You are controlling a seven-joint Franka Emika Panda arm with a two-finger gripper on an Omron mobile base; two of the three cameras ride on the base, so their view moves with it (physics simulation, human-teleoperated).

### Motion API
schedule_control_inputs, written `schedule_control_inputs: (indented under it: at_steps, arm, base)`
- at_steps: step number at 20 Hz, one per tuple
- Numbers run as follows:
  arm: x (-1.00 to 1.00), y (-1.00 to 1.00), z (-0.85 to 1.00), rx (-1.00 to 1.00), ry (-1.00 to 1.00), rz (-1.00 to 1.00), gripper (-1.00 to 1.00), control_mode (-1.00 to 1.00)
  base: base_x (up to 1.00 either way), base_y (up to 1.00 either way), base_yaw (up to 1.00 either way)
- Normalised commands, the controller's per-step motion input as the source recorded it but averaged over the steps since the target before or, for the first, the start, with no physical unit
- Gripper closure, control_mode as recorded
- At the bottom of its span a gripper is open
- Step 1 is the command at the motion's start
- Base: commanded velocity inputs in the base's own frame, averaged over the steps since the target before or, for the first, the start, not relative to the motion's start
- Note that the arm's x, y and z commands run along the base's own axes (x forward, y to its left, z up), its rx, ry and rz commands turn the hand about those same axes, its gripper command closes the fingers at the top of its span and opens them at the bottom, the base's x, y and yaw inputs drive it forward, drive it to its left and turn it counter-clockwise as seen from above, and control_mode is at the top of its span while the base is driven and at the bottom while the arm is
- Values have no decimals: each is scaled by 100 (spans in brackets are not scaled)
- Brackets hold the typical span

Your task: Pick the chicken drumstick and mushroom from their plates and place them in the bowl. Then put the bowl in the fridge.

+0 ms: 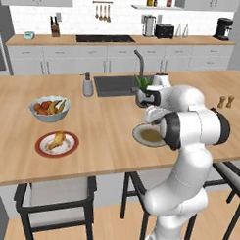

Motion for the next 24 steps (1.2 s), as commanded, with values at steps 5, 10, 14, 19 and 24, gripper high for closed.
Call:
schedule_control_inputs:
  at_steps: [5, 10, 14, 19, 24]
  arm:
    - [-39, -72, 25, 0, 0, -34, 100, -100]
    - [-28, -90, 21, 0, 0, -32, 100, -100]
    - [-3, -92, 11, 0, 0, -23, 100, -100]
    - [11, -68, 0, 6, 3, -13, 100, -100]
    - [44, -36, -15, 13, 0, -3, 100, -100]
  base:
    - [0, 0, 0]
    - [0, 0, 0]
    - [0, 0, 0]
    - [0, 0, 0]
    - [0, 0, 0]
